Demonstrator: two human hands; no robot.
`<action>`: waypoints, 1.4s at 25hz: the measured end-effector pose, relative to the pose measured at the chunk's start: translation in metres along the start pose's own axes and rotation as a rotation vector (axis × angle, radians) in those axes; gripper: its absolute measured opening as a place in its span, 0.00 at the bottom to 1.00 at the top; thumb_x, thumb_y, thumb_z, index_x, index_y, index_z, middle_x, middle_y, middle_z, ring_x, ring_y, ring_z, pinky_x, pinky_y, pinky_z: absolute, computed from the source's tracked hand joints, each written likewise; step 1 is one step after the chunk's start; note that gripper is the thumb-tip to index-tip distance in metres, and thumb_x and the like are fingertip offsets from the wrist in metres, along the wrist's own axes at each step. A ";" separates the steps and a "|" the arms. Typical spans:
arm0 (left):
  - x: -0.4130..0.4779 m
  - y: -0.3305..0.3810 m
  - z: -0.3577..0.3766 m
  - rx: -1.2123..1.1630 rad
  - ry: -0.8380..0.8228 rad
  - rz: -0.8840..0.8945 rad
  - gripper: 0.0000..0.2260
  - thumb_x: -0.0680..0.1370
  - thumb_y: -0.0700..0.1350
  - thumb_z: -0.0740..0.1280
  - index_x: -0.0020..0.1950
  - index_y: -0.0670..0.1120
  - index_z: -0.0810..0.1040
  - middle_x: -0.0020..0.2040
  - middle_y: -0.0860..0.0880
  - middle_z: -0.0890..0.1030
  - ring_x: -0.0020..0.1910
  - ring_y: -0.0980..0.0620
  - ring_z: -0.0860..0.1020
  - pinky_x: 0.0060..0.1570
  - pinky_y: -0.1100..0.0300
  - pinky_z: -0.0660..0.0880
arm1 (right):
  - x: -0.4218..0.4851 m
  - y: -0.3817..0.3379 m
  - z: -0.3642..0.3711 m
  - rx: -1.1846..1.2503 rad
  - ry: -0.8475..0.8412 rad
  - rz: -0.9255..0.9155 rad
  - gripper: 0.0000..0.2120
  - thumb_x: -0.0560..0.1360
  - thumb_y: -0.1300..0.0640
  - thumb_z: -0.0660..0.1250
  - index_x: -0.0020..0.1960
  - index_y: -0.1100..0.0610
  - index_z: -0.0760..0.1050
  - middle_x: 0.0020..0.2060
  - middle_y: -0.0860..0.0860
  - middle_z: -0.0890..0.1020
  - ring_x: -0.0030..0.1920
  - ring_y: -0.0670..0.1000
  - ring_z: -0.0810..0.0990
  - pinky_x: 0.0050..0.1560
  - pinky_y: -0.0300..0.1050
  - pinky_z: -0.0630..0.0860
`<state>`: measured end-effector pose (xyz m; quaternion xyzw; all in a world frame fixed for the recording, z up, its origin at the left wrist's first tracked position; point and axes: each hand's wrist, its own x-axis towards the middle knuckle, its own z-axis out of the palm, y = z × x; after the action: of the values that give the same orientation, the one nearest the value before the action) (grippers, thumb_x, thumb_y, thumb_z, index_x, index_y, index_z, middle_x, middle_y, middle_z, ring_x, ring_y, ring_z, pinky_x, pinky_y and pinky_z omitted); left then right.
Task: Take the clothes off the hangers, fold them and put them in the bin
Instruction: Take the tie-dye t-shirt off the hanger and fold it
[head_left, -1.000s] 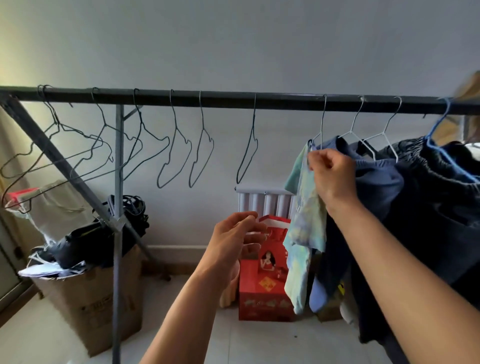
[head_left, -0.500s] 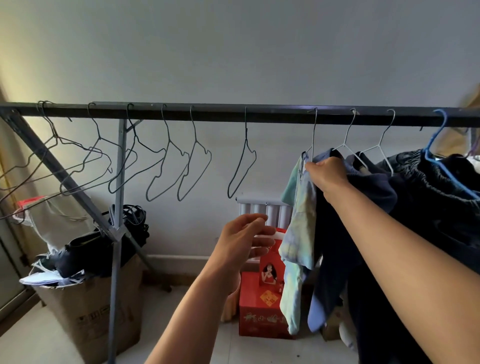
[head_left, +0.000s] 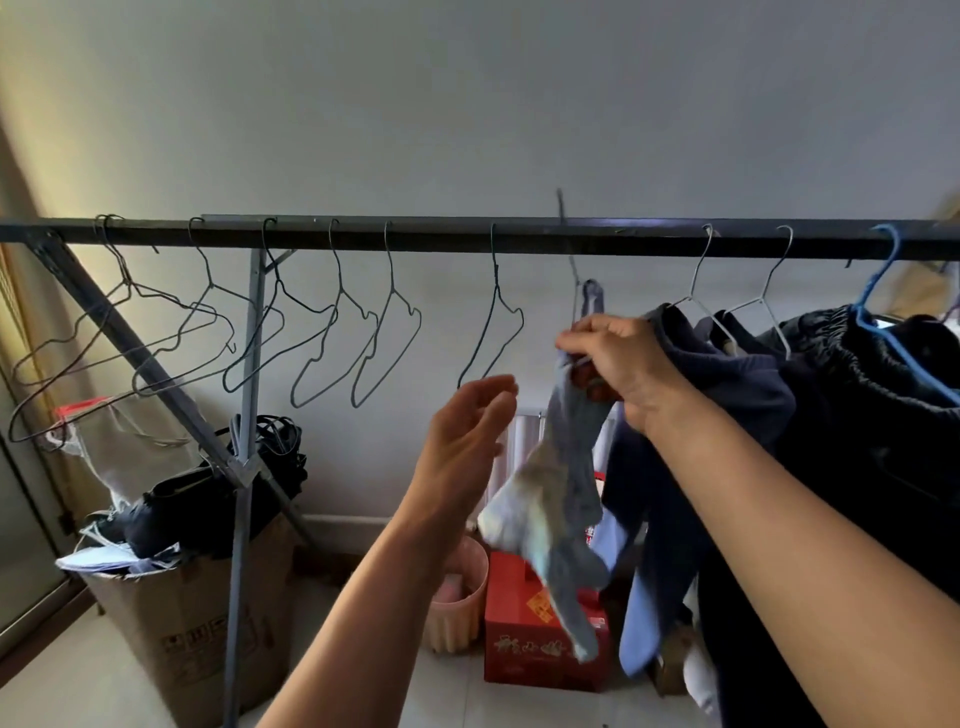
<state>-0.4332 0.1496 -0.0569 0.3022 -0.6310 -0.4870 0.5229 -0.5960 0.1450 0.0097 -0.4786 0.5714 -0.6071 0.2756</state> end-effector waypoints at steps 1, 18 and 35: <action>0.002 0.002 -0.001 0.040 -0.027 0.032 0.11 0.81 0.43 0.63 0.63 0.47 0.77 0.57 0.52 0.81 0.52 0.62 0.78 0.52 0.64 0.75 | -0.012 0.003 0.003 -0.014 -0.057 -0.002 0.11 0.74 0.64 0.69 0.34 0.55 0.75 0.19 0.44 0.73 0.19 0.42 0.69 0.22 0.33 0.65; -0.007 0.004 -0.039 0.534 -0.284 -0.058 0.09 0.70 0.45 0.77 0.34 0.48 0.77 0.33 0.51 0.77 0.35 0.55 0.73 0.40 0.57 0.71 | -0.072 0.038 0.043 0.027 -0.205 0.189 0.12 0.74 0.62 0.69 0.32 0.55 0.75 0.20 0.45 0.72 0.24 0.44 0.69 0.30 0.38 0.65; -0.043 0.042 -0.059 1.155 -0.168 0.281 0.09 0.70 0.54 0.72 0.38 0.50 0.77 0.35 0.55 0.71 0.41 0.55 0.67 0.37 0.65 0.60 | -0.077 0.041 0.066 0.033 -0.093 0.281 0.15 0.75 0.60 0.67 0.32 0.56 0.69 0.26 0.51 0.68 0.27 0.48 0.63 0.29 0.40 0.58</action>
<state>-0.3604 0.1847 -0.0347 0.4116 -0.8665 -0.0136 0.2820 -0.5156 0.1762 -0.0570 -0.4171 0.6094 -0.5490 0.3915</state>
